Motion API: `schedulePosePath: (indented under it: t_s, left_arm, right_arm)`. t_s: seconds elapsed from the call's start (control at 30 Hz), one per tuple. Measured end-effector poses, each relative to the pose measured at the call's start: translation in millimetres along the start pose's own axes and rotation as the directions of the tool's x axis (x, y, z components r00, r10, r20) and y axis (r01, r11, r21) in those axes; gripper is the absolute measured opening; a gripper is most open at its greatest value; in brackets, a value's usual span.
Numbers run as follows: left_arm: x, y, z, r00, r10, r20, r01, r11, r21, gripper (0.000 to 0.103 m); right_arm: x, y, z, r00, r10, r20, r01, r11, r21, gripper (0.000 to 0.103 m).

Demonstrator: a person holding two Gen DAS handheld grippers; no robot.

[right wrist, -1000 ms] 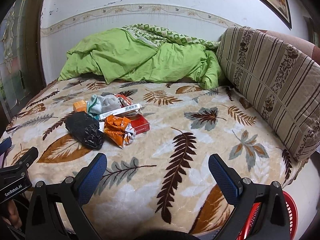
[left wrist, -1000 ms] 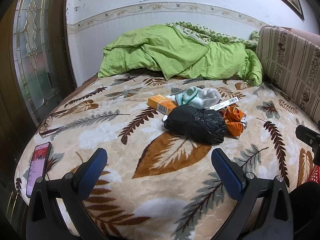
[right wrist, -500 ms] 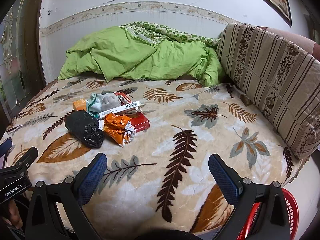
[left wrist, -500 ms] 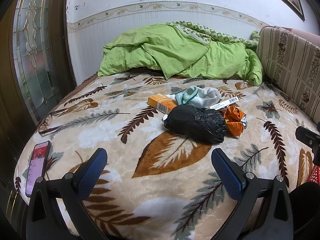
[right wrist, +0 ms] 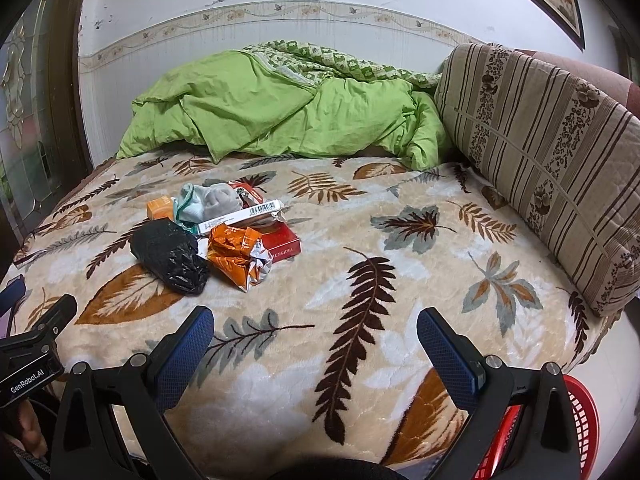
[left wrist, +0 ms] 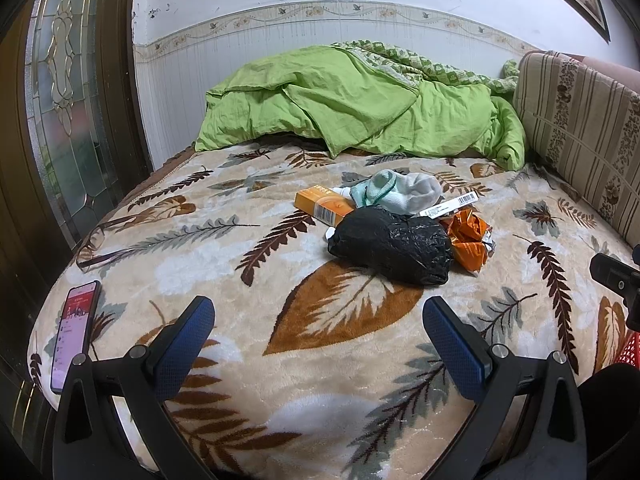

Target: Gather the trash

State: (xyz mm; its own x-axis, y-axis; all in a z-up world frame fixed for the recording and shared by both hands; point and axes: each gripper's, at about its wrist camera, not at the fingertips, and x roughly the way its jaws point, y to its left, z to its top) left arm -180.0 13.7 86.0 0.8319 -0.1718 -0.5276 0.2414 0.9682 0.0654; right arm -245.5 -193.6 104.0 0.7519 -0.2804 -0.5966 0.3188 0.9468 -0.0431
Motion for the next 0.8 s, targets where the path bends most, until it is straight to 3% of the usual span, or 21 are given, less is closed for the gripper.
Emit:
schedulePosePath:
  t_s: [0.1,0.2,0.37,0.43,0.67,0.8]
  left_arm:
    - [3.4,-0.1,-1.6,1.0,-0.018,-0.02,0.018,1.0,-0.006,0.103]
    - [6.9,0.6,-2.7,0.998,-0.044,-0.045,0.043,0.999,-0.02,0.103]
    - [13.5,3.8,-4.3,0.994,-0.076,-0.075,0.072,0.996,-0.052,0.103]
    - [16.3,7.3,0.3,0.992,-0.092,-0.091,0.086,0.993,-0.075,0.102]
    - [27.7,19.6,5.5,0.978,-0.142,-0.156,0.117,0.98,-0.158,0.091]
    - [35.6,25.5,9.7,0.97,-0.162,-0.182,0.124,0.972,-0.2,0.09]
  right_arm:
    - [4.7,-1.4,1.0,0.999,0.034,-0.026,-0.034,0.999,0.01,0.102]
    - [13.6,-6.8,5.2,0.991,0.12,-0.065,-0.118,0.992,0.042,0.101]
    - [37.4,-0.1,18.0,0.953,0.278,-0.122,-0.268,0.959,0.088,0.101]
    - [49.7,8.5,24.5,0.943,0.306,-0.131,-0.296,0.951,0.091,0.1]
    - [122.0,28.8,48.3,0.911,0.346,-0.225,-0.322,0.937,0.139,0.095]
    - [156.8,34.0,47.7,0.912,0.318,-0.259,-0.292,0.947,0.135,0.084]
